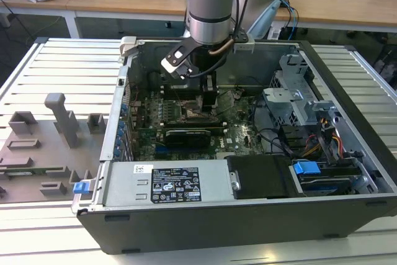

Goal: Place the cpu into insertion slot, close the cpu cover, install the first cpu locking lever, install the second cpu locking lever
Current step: 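Place the cpu into insertion slot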

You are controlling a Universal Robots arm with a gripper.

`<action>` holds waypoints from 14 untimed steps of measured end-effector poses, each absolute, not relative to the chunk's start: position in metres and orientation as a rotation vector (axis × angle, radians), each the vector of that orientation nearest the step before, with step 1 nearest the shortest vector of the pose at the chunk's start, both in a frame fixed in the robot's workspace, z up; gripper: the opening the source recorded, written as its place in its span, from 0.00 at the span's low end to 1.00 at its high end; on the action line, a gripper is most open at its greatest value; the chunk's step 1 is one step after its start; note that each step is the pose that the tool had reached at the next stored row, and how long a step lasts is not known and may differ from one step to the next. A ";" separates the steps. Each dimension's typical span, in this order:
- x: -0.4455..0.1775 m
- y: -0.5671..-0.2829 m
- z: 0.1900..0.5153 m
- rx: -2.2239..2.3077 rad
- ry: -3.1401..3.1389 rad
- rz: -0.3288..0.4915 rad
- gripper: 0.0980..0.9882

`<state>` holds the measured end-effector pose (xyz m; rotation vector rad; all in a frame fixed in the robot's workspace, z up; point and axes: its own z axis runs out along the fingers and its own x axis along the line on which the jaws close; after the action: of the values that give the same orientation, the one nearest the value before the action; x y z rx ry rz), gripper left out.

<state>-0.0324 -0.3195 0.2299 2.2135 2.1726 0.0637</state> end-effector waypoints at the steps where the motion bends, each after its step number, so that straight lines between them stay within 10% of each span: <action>1: -0.034 -0.319 0.229 2.213 2.173 0.063 0.50; 14: -0.035 -0.319 0.211 2.213 2.173 0.063 0.50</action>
<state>-0.0350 -0.3194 0.2110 2.2134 2.1726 0.0634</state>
